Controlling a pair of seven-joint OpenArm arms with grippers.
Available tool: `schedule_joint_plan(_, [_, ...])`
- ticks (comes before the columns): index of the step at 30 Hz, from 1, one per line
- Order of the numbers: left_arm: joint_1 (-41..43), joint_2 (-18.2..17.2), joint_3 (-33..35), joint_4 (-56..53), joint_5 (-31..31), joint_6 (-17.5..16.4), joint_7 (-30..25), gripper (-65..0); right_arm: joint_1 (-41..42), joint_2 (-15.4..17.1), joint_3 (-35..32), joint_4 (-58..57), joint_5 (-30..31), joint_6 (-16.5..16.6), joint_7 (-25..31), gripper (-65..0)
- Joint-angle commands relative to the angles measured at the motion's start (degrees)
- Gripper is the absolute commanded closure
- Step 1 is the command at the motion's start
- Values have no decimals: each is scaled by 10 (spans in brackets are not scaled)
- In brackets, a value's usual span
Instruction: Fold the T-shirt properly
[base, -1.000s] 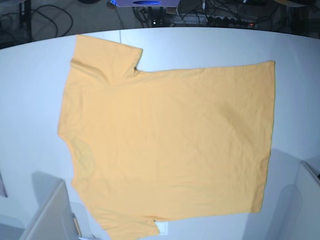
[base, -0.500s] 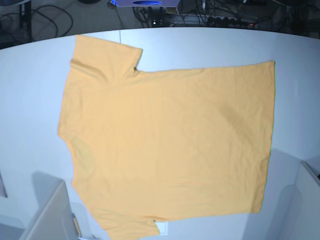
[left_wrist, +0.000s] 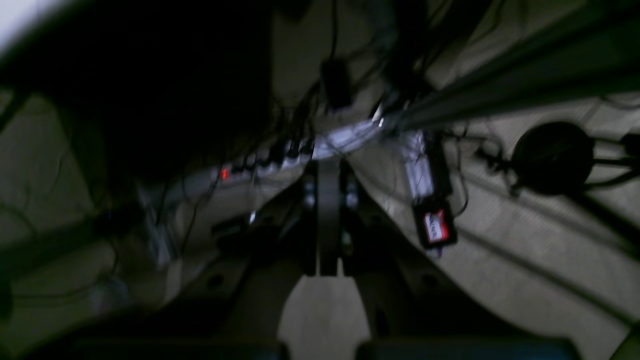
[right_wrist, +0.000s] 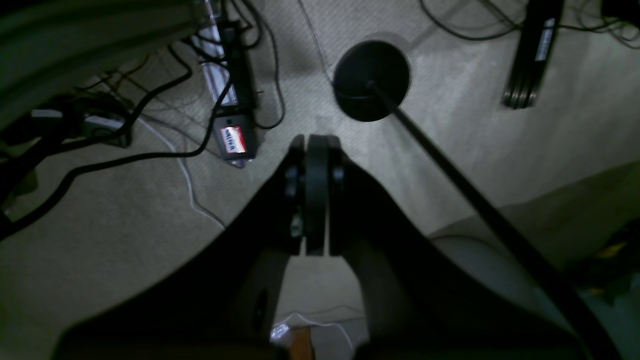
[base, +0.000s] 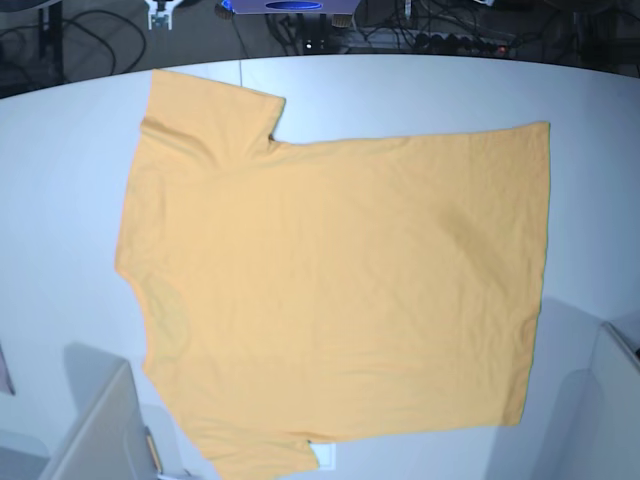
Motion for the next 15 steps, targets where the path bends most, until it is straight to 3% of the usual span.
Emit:
schedule_joint_plan(1, [12,-6,9,18,0,-3,-5,0,-13,-8,0,19,0,1,-5,0])
schedule_joint_plan(7, [5,-15,36,63,-3,-3,-3,0,-42,-13,0,84,2,1,-11,0])
schedule_joint_plan(15, [14,-15,1,93,-6,-3,-9,0,-52,-29,22,135,1,0,-11,0])
